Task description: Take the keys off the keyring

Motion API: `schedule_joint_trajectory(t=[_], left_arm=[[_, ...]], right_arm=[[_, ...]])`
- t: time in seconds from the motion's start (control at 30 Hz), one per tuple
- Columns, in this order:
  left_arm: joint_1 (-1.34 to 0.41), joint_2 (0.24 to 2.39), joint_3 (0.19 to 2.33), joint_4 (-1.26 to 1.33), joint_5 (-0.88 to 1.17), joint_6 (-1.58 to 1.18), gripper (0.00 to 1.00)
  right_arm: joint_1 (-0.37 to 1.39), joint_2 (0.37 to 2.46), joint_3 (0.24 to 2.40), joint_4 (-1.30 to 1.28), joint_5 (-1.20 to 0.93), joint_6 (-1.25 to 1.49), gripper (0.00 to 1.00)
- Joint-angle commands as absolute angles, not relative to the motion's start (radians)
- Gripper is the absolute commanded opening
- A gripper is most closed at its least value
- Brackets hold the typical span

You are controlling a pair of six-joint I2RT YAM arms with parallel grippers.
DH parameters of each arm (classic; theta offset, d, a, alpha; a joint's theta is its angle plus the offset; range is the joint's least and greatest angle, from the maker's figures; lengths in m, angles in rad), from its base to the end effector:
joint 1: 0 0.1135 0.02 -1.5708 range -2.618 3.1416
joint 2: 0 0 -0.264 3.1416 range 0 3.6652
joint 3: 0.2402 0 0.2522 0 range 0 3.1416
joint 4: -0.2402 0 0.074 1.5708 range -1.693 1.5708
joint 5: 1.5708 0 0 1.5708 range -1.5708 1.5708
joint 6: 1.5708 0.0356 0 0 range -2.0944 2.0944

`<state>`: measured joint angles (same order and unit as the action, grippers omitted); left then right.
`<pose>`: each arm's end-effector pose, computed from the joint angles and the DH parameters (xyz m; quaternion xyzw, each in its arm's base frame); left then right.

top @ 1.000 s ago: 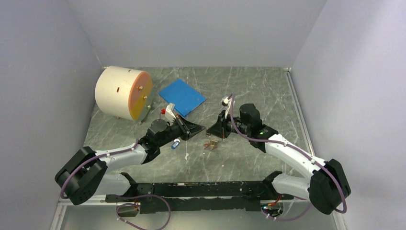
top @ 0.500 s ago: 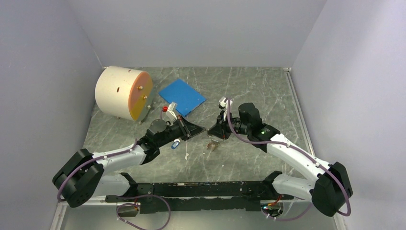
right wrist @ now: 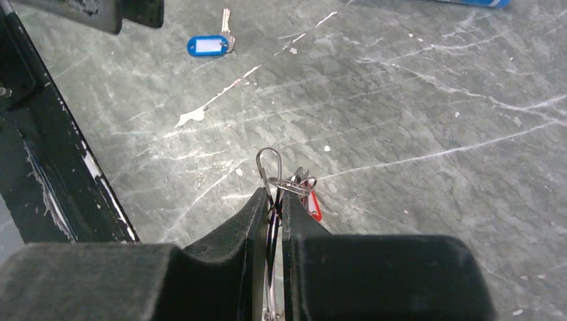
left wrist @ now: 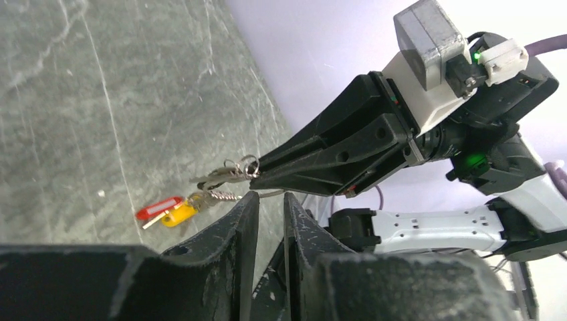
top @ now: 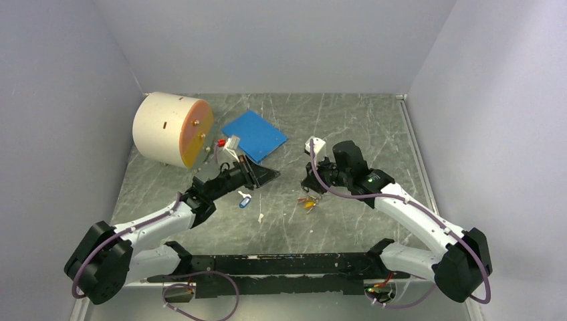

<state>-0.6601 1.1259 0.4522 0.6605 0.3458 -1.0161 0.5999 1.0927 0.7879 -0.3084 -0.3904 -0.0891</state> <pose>0.1843 -0.1584 0.2444 -0.0052 0.7115 -0.5963 0.3718 0.1885 0.1453 0.2701 -0.3782 0.7894 0.2807 0.3938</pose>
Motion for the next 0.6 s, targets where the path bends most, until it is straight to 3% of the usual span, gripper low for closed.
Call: schedule_joint_trajectory(t=[0.0,0.17,0.57], left_arm=[[-0.636,1.123,0.528,0.606,0.429,-0.833,0.25],[-0.625,1.200,0.575,0.609,0.536,-0.732,0.27],[-0.700,1.303,0.697,0.479,0.688,-0.726,0.34]], right_arm=[[0.611,1.066,0.859,-0.355,-0.422,-0.172,0.00],[0.632,1.052,0.858,-0.379,-0.518,-0.229,0.00],[0.675,1.060,0.852,-0.384,-0.528,-0.292,0.00]])
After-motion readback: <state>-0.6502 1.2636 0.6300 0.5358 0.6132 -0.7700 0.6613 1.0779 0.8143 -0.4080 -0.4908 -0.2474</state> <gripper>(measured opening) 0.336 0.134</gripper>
